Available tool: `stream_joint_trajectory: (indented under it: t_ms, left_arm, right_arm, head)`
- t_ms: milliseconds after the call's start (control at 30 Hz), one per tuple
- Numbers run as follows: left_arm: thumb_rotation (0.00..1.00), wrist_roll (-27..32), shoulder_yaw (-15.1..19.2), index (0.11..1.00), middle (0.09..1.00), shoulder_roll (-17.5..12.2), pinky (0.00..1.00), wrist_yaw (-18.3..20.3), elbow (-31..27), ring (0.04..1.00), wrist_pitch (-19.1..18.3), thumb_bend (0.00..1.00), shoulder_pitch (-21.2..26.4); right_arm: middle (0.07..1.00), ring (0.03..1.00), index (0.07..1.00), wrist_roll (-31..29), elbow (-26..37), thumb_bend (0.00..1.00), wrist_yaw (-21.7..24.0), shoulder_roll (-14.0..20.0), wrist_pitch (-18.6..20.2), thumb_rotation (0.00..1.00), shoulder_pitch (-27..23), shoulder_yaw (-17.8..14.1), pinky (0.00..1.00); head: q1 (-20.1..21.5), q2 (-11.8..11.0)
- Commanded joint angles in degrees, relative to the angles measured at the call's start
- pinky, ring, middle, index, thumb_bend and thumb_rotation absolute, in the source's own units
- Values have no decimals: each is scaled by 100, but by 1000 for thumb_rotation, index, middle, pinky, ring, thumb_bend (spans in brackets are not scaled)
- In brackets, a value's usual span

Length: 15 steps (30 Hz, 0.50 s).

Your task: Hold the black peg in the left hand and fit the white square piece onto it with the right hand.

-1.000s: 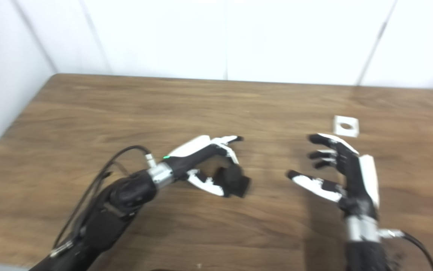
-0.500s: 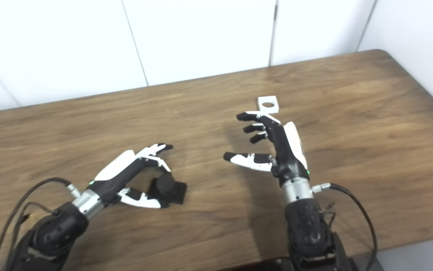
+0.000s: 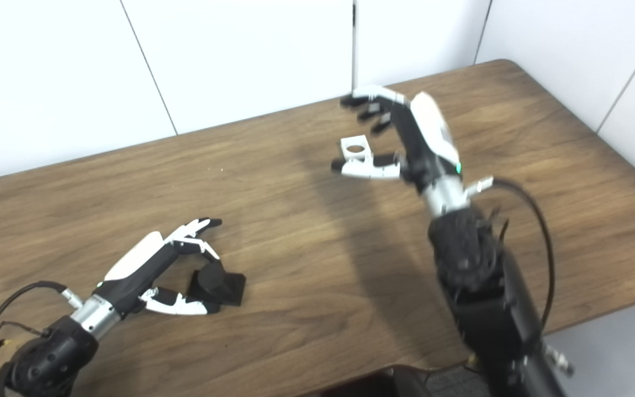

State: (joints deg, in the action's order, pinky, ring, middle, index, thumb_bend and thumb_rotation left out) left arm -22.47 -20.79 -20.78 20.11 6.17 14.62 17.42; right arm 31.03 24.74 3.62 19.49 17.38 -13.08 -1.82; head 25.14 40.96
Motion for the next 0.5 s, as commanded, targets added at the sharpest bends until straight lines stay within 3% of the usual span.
stream_joint_trajectory:
  t_ms: [0,300,467]
  left_arm:
    - [65,-146,39,491,961,-267,1000,54,136,1000,18,523,-16]
    - [67,-126,42,491,961,-279,1000,82,159,1000,20,523,-42]
    - [66,-80,69,491,961,-306,1000,120,84,1000,-41,522,-62]
  right_arm:
    - [756,722,680,322,-101,662,203,332,93,51,-426,58,593]
    - [869,845,717,715,-1075,741,994,1170,336,138,-1362,341,648]
    - [880,853,731,789,-1700,740,1332,1470,339,98,-1833,604,636]
  head:
    - [4,10]
    - [-22,-65]
    - [-16,-69]
